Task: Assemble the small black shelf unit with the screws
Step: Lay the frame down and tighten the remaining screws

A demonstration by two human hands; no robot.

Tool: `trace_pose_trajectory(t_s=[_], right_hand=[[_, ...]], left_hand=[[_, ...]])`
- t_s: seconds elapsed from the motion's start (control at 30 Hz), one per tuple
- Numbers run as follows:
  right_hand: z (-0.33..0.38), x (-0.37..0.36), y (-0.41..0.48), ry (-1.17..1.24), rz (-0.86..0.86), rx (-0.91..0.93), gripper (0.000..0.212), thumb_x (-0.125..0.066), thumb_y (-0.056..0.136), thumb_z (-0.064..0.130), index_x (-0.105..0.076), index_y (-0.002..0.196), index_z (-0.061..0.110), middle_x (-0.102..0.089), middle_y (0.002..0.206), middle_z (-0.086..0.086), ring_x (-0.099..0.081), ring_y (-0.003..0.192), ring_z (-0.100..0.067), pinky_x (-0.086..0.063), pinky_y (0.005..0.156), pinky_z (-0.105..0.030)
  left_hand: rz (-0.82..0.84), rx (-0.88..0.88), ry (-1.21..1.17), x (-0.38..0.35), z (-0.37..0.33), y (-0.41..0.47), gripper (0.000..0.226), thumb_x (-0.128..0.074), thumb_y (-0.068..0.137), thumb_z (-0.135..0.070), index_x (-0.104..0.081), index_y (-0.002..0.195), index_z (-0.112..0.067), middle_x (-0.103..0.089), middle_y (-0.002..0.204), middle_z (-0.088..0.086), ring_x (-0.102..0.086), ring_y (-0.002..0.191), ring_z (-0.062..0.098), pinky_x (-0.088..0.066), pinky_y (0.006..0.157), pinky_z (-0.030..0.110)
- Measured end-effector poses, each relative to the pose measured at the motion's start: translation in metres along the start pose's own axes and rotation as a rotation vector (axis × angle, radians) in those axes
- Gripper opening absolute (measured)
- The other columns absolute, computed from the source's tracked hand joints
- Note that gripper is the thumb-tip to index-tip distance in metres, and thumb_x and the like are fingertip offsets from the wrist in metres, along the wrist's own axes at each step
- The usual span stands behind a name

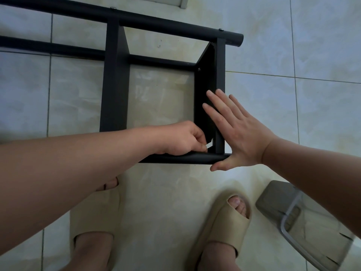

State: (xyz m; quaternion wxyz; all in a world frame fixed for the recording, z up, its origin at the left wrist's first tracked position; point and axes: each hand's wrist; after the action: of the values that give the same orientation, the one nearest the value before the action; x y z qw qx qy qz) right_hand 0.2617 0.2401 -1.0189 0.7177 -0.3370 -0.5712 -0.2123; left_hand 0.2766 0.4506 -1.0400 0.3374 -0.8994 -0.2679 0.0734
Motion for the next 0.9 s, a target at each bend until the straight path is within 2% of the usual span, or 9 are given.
trace_pose_trajectory(t_s=[0.17, 0.27, 0.4, 0.5, 0.57, 0.63, 0.73, 0.83, 0.9], right_hand=[[0.0, 0.001, 0.0, 0.008, 0.013, 0.002, 0.134, -0.041, 0.071, 0.097, -0.019, 0.158, -0.002, -0.005, 0.167, -0.023, -0.002, 0.156, -0.039, -0.016, 0.123, -0.059], [0.004, 0.006, 0.0, -0.006, 0.051, 0.003, 0.134, -0.041, 0.071, 0.097, -0.018, 0.159, -0.002, -0.005, 0.168, -0.022, -0.001, 0.156, -0.038, -0.016, 0.124, -0.059], [0.015, 0.02, -0.001, -0.045, 0.143, -0.059, 0.134, -0.036, 0.069, 0.097, -0.013, 0.161, 0.003, 0.005, 0.169, -0.016, 0.008, 0.156, -0.032, -0.011, 0.126, -0.055], [0.03, 0.036, -0.003, 0.023, 0.248, -0.194, 0.14, -0.03, 0.058, 0.103, -0.001, 0.162, 0.014, 0.022, 0.167, -0.005, 0.022, 0.154, -0.022, 0.001, 0.127, -0.049], [0.043, 0.046, -0.004, 0.17, 0.282, -0.314, 0.138, -0.032, 0.056, 0.103, 0.004, 0.162, 0.022, 0.025, 0.167, 0.004, 0.024, 0.153, -0.014, 0.005, 0.126, -0.045], [0.051, 0.058, -0.003, 0.326, 0.237, -0.427, 0.12, -0.042, 0.07, 0.092, -0.002, 0.162, 0.027, 0.013, 0.169, 0.007, 0.016, 0.154, -0.011, 0.0, 0.127, -0.042], [0.042, 0.077, 0.004, 0.356, 0.117, -0.497, 0.087, -0.052, 0.093, 0.065, -0.014, 0.161, 0.028, -0.015, 0.169, 0.007, -0.002, 0.156, -0.013, -0.01, 0.125, -0.041], [0.015, 0.099, 0.022, 0.33, 0.065, -0.559, 0.077, -0.056, 0.096, 0.054, -0.021, 0.159, 0.028, -0.029, 0.164, 0.005, -0.013, 0.155, -0.017, -0.018, 0.121, -0.045], [-0.008, 0.107, 0.041, 0.332, 0.036, -0.6, 0.075, -0.058, 0.096, 0.05, -0.023, 0.159, 0.028, -0.032, 0.163, 0.004, -0.016, 0.154, -0.018, -0.022, 0.119, -0.046]], left_hand=[[0.026, 0.004, 0.035, 0.003, -0.001, 0.0, 0.018, -0.07, 0.092, -0.024, -0.069, 0.074, -0.024, -0.061, 0.061, -0.014, -0.052, 0.055, -0.001, -0.041, 0.061, 0.019], [-0.007, 0.038, 0.13, 0.009, -0.004, -0.007, 0.016, -0.07, 0.092, -0.026, -0.07, 0.075, -0.027, -0.062, 0.057, -0.02, -0.054, 0.054, -0.006, -0.04, 0.057, 0.015], [-0.069, 0.166, 0.423, 0.03, -0.007, -0.031, 0.01, -0.064, 0.096, -0.026, -0.071, 0.093, -0.019, -0.072, 0.081, -0.009, -0.066, 0.082, 0.012, -0.05, 0.075, 0.028], [-0.108, 0.228, 0.467, 0.043, -0.014, -0.06, 0.011, -0.058, 0.1, -0.023, -0.064, 0.091, -0.02, -0.074, 0.077, -0.009, -0.065, 0.072, 0.007, -0.045, 0.063, 0.024], [-0.199, 0.224, 0.495, 0.052, -0.026, -0.078, 0.012, -0.055, 0.102, -0.025, -0.063, 0.092, -0.022, -0.074, 0.077, -0.008, -0.061, 0.07, 0.002, -0.039, 0.057, 0.022], [-0.364, 0.165, 0.519, 0.062, -0.042, -0.092, 0.015, -0.055, 0.102, -0.029, -0.064, 0.092, -0.023, -0.074, 0.076, -0.007, -0.063, 0.072, 0.005, -0.042, 0.058, 0.026], [-0.563, 0.072, 0.507, 0.079, -0.069, -0.097, 0.022, -0.056, 0.101, -0.03, -0.066, 0.088, -0.016, -0.074, 0.078, -0.001, -0.069, 0.075, 0.016, -0.053, 0.066, 0.033], [-0.688, 0.066, 0.523, 0.101, -0.094, -0.083, 0.022, -0.048, 0.102, -0.028, -0.06, 0.094, -0.011, -0.07, 0.091, 0.006, -0.064, 0.083, 0.026, -0.052, 0.071, 0.039], [-0.749, 0.057, 0.571, 0.118, -0.106, -0.066, 0.019, -0.042, 0.103, -0.026, -0.053, 0.096, -0.012, -0.061, 0.093, 0.007, -0.055, 0.08, 0.026, -0.042, 0.061, 0.037]])
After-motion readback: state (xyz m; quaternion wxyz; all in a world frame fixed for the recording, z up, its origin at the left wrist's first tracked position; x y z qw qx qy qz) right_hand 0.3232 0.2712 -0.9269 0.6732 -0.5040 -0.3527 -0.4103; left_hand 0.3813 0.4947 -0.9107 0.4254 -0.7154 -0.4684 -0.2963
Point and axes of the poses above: each hand's wrist, its own y-axis towards the middle knuckle, its own x-axis out of the back of the hand, z = x × y
